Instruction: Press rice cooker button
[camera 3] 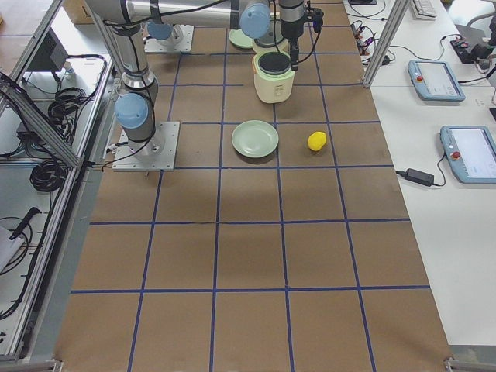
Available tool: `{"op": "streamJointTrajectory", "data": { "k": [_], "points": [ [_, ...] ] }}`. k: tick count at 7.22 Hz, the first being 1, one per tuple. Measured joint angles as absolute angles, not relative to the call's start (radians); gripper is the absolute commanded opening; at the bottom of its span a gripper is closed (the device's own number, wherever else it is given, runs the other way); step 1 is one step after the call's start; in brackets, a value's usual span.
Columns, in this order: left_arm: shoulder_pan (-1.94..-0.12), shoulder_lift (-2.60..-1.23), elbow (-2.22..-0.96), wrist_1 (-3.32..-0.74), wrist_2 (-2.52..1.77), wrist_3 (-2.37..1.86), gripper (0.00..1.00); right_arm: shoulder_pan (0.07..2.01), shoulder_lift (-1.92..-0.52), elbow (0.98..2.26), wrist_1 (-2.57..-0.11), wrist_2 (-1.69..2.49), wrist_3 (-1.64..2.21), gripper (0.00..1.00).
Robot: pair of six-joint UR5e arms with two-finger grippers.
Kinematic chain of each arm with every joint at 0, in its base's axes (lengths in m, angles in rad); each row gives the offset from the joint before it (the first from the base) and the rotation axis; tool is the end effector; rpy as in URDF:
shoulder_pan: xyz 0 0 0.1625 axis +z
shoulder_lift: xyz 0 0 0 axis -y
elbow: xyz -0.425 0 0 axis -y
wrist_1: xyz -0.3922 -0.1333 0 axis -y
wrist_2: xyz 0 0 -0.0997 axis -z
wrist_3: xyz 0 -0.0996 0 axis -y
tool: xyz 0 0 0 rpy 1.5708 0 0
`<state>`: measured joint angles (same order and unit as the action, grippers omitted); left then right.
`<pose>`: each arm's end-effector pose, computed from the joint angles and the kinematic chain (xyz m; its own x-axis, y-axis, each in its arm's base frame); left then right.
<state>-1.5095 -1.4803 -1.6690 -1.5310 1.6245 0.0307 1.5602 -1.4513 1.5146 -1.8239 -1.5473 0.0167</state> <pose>-0.0997 -0.4636 0.4865 -0.9980 -0.0322 -0.0546 -0.0306 0.9991 -0.0304 0.1297 -0.5602 0.4807 -0.9994 0.0226 -0.0262 0.0271 0.9817 -0.1883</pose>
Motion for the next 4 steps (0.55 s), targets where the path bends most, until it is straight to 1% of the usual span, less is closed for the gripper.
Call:
{"op": "streamJointTrajectory", "data": {
  "k": [4],
  "points": [
    [-1.509, -1.480, -1.669, -1.531, 1.624, 0.031, 1.00, 1.565, -1.504, 1.525, -1.824, -1.546, 0.015, 1.00]
  ]
}}
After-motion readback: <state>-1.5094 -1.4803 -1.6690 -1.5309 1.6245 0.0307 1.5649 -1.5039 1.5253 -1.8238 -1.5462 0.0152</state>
